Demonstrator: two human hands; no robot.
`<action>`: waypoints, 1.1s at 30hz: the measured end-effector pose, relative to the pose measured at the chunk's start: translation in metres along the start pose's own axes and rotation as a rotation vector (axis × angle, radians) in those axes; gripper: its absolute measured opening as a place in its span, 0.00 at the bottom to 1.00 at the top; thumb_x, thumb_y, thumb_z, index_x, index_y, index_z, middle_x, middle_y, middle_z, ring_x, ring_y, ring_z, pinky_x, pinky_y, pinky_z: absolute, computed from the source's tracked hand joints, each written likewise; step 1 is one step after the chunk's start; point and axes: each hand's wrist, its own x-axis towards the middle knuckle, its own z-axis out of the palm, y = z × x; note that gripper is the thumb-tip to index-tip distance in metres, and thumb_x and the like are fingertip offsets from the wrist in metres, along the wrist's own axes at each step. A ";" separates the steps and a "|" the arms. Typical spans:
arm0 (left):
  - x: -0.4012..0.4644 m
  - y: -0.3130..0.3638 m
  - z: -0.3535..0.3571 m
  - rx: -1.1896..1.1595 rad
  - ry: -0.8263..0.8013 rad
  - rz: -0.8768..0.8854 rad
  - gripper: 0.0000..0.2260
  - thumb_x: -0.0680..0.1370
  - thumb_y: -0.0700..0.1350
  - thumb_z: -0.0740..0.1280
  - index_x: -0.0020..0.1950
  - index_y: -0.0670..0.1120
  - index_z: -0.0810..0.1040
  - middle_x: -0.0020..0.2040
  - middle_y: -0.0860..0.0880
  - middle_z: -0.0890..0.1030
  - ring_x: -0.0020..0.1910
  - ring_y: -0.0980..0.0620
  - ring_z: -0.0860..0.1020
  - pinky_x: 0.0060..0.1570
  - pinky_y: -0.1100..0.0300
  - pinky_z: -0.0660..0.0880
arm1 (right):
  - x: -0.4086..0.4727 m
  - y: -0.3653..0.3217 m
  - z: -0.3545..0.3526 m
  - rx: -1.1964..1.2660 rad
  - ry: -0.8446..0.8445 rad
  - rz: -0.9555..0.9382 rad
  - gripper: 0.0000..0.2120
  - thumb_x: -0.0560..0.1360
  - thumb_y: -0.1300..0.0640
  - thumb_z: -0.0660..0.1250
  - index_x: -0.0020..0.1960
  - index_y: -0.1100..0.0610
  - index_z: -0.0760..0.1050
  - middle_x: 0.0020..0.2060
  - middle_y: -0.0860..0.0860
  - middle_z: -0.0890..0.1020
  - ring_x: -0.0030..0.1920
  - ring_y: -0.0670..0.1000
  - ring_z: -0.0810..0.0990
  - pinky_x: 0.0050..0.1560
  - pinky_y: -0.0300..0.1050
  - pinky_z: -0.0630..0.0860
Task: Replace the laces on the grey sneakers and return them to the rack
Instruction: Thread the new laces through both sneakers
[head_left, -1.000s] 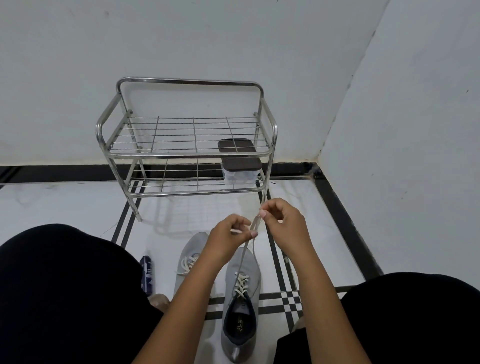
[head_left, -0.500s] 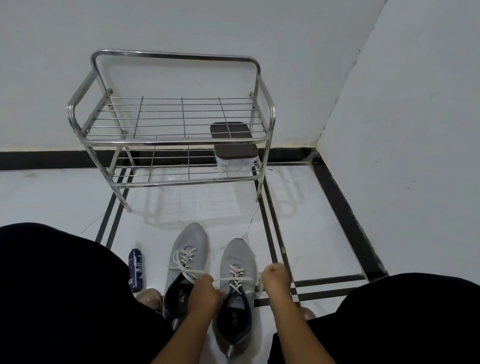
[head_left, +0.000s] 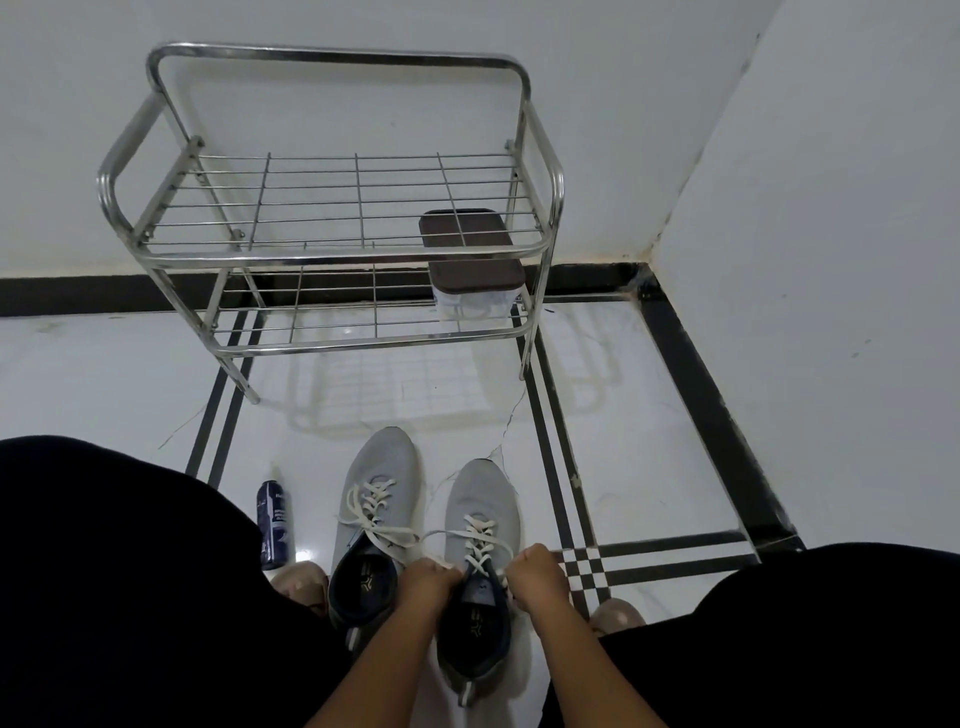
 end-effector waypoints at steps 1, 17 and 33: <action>0.001 0.000 0.001 0.106 0.007 0.044 0.09 0.76 0.44 0.69 0.37 0.45 0.75 0.40 0.44 0.79 0.37 0.48 0.76 0.50 0.54 0.76 | 0.001 0.000 0.000 -0.013 -0.001 0.000 0.12 0.76 0.59 0.58 0.56 0.59 0.74 0.47 0.55 0.77 0.46 0.56 0.78 0.41 0.41 0.71; 0.006 0.007 0.007 0.374 0.104 0.174 0.15 0.77 0.49 0.66 0.56 0.39 0.74 0.55 0.39 0.80 0.54 0.41 0.78 0.50 0.55 0.73 | -0.007 -0.010 -0.006 -0.034 0.023 -0.036 0.06 0.75 0.61 0.57 0.51 0.57 0.70 0.51 0.56 0.78 0.48 0.56 0.77 0.43 0.43 0.73; -0.089 0.127 -0.055 -0.107 -0.151 0.799 0.10 0.80 0.42 0.64 0.58 0.44 0.81 0.55 0.50 0.83 0.55 0.59 0.79 0.51 0.74 0.72 | -0.118 -0.116 -0.129 0.156 0.336 -0.818 0.06 0.76 0.61 0.66 0.42 0.51 0.77 0.46 0.48 0.76 0.41 0.39 0.75 0.39 0.25 0.67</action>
